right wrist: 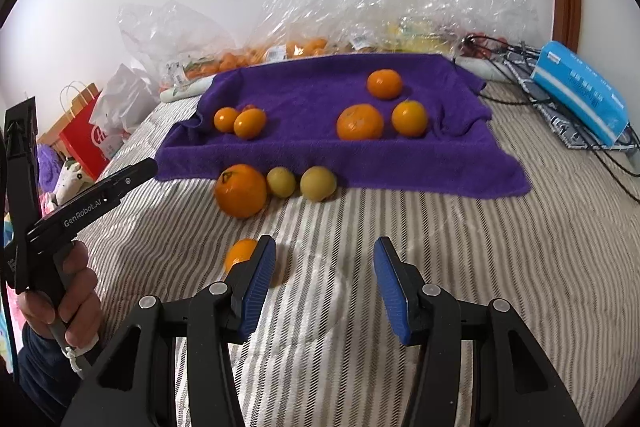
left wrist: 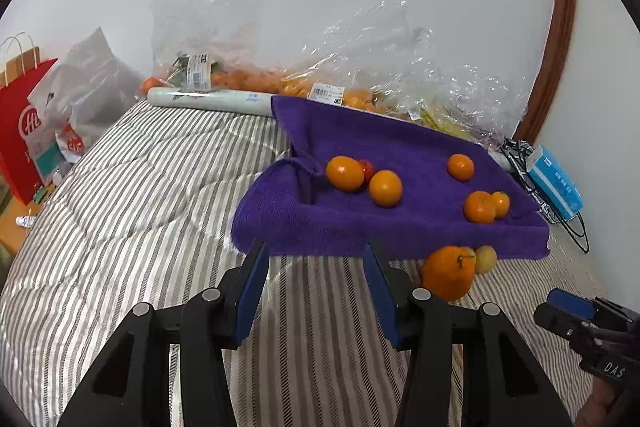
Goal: Organize fruits
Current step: 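Withdraw both open tools from the towel toward the fruits on the bed, then lift the tangerine with the right tool while the left tool approaches a large orange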
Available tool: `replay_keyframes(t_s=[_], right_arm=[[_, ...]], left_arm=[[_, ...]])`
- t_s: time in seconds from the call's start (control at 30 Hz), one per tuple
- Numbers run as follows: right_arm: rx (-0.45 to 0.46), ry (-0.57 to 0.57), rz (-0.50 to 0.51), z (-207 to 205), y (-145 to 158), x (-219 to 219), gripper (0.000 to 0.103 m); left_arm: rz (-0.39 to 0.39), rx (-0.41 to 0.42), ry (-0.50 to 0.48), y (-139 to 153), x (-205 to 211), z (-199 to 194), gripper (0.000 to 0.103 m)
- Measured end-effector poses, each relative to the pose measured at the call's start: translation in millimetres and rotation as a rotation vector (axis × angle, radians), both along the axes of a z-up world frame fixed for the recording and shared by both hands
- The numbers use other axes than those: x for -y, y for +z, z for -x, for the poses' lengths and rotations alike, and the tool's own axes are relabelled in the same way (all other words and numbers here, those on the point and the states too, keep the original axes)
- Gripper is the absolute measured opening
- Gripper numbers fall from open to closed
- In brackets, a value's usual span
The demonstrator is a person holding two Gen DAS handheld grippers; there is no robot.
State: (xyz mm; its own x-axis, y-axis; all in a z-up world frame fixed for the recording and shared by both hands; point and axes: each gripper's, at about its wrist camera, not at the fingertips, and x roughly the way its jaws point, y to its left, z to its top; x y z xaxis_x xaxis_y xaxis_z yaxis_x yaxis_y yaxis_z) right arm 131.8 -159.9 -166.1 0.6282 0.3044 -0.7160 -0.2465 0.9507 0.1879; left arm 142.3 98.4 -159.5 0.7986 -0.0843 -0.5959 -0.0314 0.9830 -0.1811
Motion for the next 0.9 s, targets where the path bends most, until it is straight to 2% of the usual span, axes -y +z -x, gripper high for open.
replay_keyframes(t_s=[0.33, 0.6, 0.63, 0.73, 0.9], right_arm=[[-0.017, 0.081, -0.020, 1.4, -11.5, -30.0, 0.051], [-0.032, 0.129, 0.006, -9.4, -18.6, -53.3, 0.051], [-0.035, 0.128, 0.019, -10.1, -20.3, -55.1, 0.049], [-0.035, 0.138, 0.038, -10.9, -23.0, -59.1, 0.034], [-0.007, 0.143, 0.053, -7.7, -19.3, -54.5, 0.034]], left_arm=[[-0.011, -0.019, 0.000, -2.7, 1.0, -2.2, 0.047], [-0.002, -0.036, 0.008, -5.3, -0.6, -5.8, 0.047], [-0.001, -0.039, 0.007, -5.8, -0.6, -6.3, 0.047], [0.000, -0.042, 0.004, -6.4, -0.3, -7.5, 0.047], [0.005, -0.044, -0.009, -6.5, 0.3, -7.5, 0.047]])
